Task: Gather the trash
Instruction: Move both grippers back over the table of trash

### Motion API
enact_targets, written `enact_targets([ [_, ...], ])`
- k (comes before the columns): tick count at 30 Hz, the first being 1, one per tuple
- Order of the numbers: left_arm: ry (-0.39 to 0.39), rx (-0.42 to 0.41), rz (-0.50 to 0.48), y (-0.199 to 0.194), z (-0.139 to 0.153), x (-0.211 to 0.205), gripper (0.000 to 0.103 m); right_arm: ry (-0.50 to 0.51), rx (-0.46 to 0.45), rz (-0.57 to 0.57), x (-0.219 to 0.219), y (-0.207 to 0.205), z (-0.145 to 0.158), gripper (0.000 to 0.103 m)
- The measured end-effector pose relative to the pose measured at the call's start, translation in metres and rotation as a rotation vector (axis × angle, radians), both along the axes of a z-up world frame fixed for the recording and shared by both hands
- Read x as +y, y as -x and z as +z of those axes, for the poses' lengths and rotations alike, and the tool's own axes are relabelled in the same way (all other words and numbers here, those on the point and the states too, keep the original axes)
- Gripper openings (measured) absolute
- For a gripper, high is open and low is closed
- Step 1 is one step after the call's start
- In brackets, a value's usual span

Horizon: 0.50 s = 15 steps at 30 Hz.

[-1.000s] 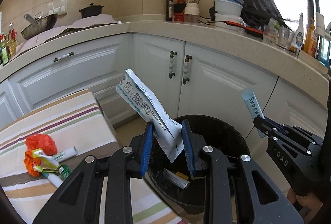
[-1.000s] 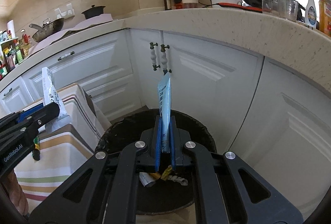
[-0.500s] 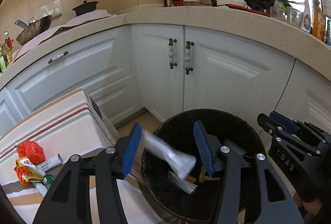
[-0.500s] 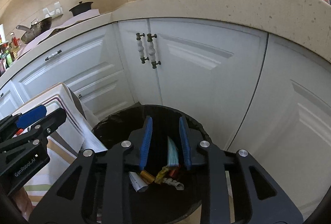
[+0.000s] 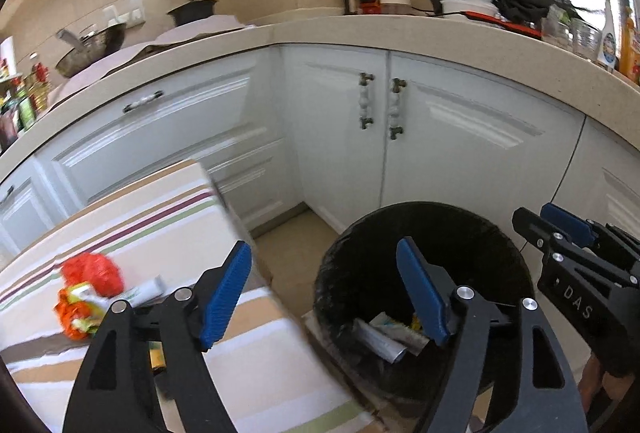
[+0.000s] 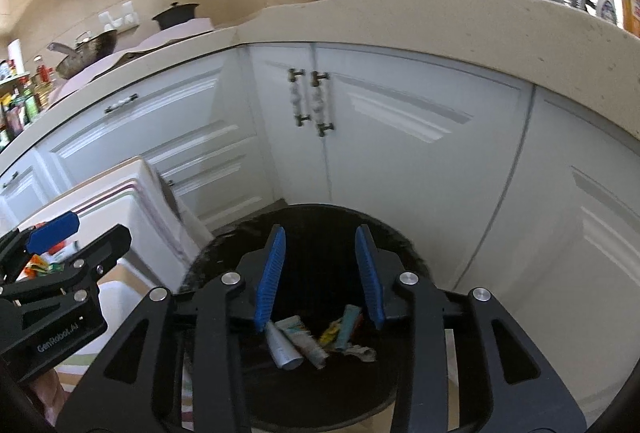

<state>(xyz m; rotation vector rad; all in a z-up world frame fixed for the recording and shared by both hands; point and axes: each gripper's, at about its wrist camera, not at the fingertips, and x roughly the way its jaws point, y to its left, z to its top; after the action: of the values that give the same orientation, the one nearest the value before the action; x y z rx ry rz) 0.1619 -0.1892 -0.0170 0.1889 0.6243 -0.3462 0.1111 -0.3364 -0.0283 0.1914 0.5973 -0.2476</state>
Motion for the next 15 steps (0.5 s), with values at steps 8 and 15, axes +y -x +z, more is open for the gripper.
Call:
enact_targets([
  [8,-0.002,0.016,0.134,0.014,0.003,0.068,0.075,-0.005,0.003,0.152,0.059,-0.008,0.007,0.036],
  [15,-0.024,0.027,0.289,0.025,-0.001,0.138,0.076,-0.011,0.018,0.301,0.121,-0.018,0.01,0.036],
])
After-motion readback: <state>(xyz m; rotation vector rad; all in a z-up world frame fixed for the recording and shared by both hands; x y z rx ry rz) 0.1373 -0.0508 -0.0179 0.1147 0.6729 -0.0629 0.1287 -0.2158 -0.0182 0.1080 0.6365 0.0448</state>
